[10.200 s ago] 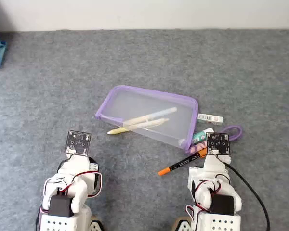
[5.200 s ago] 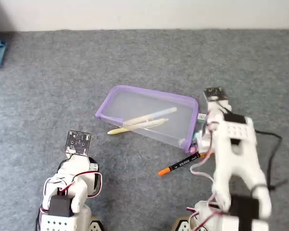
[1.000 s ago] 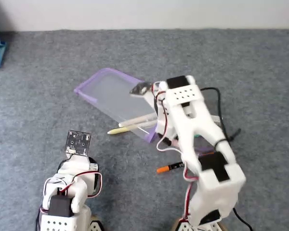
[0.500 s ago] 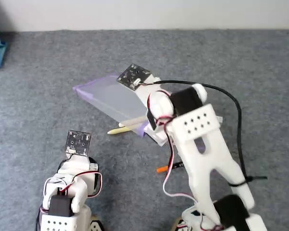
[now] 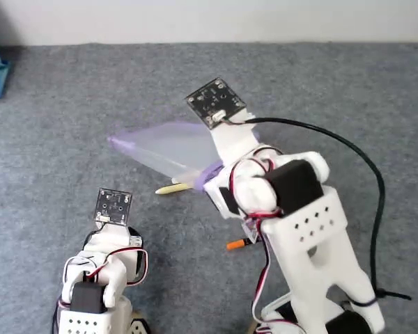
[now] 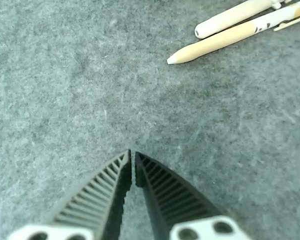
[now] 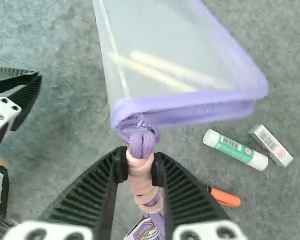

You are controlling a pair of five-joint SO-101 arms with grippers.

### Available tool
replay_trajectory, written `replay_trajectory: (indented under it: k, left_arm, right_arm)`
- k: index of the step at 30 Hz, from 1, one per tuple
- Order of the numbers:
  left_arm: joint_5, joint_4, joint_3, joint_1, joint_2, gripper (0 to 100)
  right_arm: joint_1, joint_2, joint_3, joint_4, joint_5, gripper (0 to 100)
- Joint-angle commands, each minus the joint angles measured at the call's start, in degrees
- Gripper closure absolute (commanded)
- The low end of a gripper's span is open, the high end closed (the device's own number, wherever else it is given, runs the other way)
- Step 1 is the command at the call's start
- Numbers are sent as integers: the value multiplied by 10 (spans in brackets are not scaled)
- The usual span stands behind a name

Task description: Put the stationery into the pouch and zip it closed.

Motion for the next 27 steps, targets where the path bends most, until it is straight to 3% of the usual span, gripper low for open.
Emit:
replay_trajectory:
  k: [1,9,16,21,27]
  left_arm:
    - [-6,2,-6,1,-9,986]
    - [-10,2,-6,1,-9,985]
    - [-137,4,-158,-13,-9,984]
    - [-71,7,-305,-40,-8,984]
    - [-18,76,-372,-36,-7,945]
  right_arm:
    - [-23,-21,5,-25,-8,991]
    - [-35,-27,97,-104,-8,991]
    - [-43,-27,85,-119,-6,991]
    - [-43,-27,85,-119,-6,991]
    - [-43,-27,84,-121,-6,991]
